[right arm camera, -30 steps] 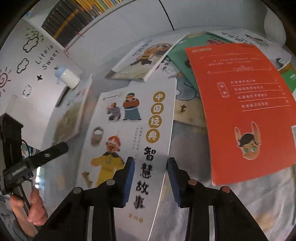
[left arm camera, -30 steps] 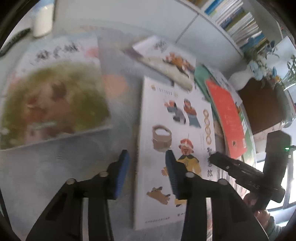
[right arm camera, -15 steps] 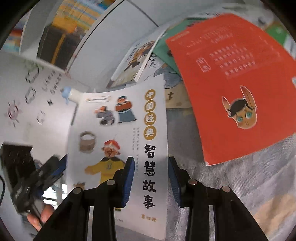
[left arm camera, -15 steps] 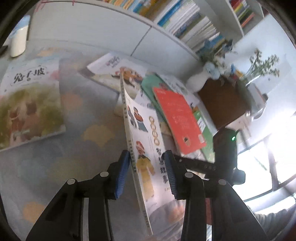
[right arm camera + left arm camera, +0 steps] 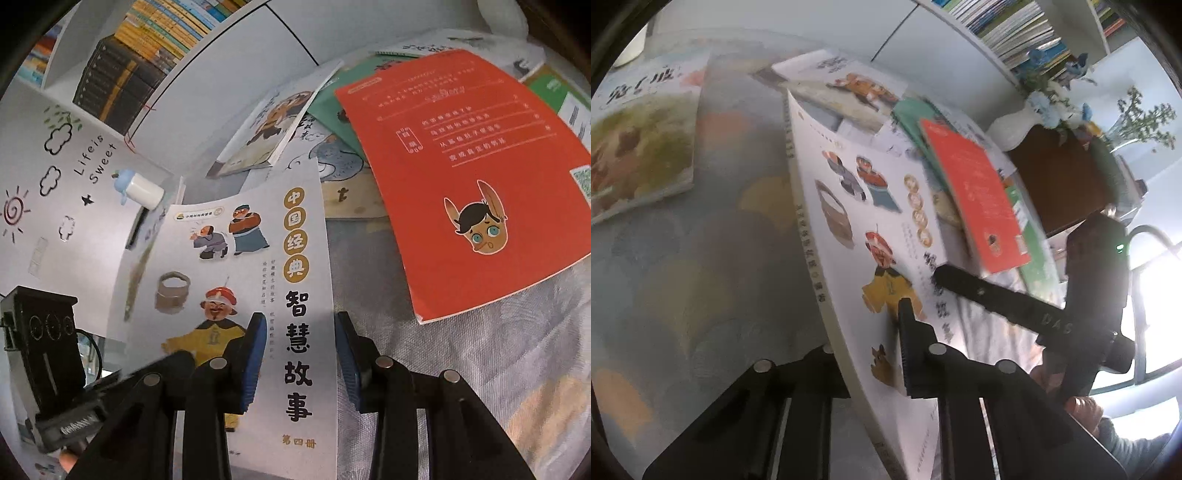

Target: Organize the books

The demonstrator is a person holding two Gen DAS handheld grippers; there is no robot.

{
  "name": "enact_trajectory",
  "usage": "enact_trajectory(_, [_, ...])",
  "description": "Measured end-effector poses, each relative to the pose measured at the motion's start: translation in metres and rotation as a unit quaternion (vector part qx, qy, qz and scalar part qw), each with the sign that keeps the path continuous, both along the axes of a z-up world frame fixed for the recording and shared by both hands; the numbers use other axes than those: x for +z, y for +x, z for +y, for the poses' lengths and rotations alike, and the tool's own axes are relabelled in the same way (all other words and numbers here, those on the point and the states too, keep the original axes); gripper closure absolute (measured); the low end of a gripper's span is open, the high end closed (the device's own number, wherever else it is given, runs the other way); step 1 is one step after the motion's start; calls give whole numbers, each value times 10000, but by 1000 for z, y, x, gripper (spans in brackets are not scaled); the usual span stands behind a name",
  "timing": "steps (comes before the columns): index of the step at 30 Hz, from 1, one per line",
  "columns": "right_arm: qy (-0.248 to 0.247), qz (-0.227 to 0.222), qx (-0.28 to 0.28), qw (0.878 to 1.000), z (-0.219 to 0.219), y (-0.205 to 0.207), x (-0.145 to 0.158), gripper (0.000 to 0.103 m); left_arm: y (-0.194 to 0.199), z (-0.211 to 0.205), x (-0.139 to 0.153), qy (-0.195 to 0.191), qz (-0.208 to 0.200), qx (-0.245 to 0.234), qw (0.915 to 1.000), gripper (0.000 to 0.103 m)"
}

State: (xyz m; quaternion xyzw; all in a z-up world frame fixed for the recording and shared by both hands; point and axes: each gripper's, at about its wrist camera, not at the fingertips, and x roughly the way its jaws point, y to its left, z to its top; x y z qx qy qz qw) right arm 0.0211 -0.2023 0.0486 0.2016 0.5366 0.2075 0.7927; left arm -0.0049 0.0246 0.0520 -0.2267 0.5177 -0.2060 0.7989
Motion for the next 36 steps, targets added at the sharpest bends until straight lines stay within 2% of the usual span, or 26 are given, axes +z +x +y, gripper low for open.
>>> enact_trajectory(2, [73,240,51,9997,-4,4,0,66,5,7,8,-371,-25,28,9993,96])
enact_trajectory(4, [386,517,68,9979,-14,4,-1,60,10,15,14,-708,13,82,9975,96])
enact_trajectory(6, [695,652,-32,9954,-24,0,-3,44,17,21,17,-1101,92,135,9938,96])
enact_trajectory(8, [1140,793,-159,9902,-34,-5,-8,40,19,25,18,-1278,139,190,9915,96])
enact_trajectory(11, [2001,1150,-296,9725,-39,-10,-26,39,20,27,14,-1512,265,245,9878,96])
enact_trajectory(13, [2327,1235,-381,9639,-40,-12,-33,39,21,28,10,-1700,369,272,9844,96])
enact_trajectory(21, [2466,1330,-273,9596,-40,-30,-35,39,28,33,6,-2005,592,338,9773,96])
enact_trajectory(23, [2540,1288,-304,9581,-40,-30,-36,40,29,32,5,-1955,633,299,9782,96])
enact_trajectory(24, [2764,1263,-296,9522,-38,-26,-37,49,29,33,5,-1932,619,349,9786,96])
enact_trajectory(25, [2784,1281,-324,9513,-37,-25,-39,49,29,36,5,-1926,619,381,9786,96])
enact_trajectory(27, [2748,1185,-312,9537,-33,-23,-37,63,30,39,11,-1590,489,387,9853,96])
enact_trajectory(29, [2736,1100,-212,9553,-32,-25,-33,74,29,36,18,-1042,321,227,9938,95])
enact_trajectory(31, [2415,840,-53,9668,-28,-27,-19,76,28,31,23,-633,217,106,9977,95])
enact_trajectory(33, [1636,435,244,9853,-12,-27,4,76,27,31,27,-445,113,70,9989,95])
enact_trajectory(36, [897,-21,651,9938,9,-28,28,76,27,37,35,-501,-63,104,9987,95])
